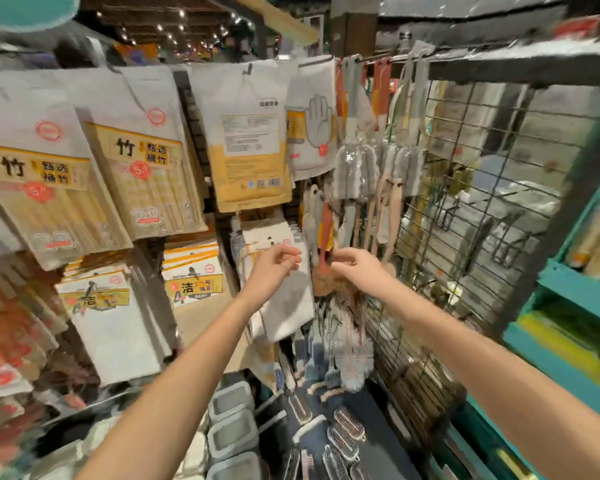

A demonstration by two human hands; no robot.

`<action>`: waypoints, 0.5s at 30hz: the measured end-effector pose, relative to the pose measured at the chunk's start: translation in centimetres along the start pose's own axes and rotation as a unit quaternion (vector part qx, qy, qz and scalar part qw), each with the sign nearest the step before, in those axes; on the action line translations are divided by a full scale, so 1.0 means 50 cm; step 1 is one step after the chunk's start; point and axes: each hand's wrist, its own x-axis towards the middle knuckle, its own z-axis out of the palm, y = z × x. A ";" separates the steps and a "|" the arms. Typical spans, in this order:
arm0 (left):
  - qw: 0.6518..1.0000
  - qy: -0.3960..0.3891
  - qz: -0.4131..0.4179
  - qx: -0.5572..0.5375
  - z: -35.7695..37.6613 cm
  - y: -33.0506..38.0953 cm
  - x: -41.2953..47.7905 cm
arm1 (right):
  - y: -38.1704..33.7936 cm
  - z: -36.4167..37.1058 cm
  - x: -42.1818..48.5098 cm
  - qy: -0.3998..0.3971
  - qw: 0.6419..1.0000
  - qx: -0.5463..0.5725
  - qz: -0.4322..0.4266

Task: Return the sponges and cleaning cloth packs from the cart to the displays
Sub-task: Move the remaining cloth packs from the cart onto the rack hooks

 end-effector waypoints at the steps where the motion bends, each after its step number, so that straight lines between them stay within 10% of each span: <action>1: 1.000 -0.020 0.006 0.004 0.018 0.005 -0.006 | 0.003 -0.011 -0.032 0.011 1.000 0.005 0.014; 15: 0.926 -0.357 0.101 -0.073 0.458 0.177 -0.253 | 0.205 -0.206 -0.603 0.264 0.933 0.043 0.240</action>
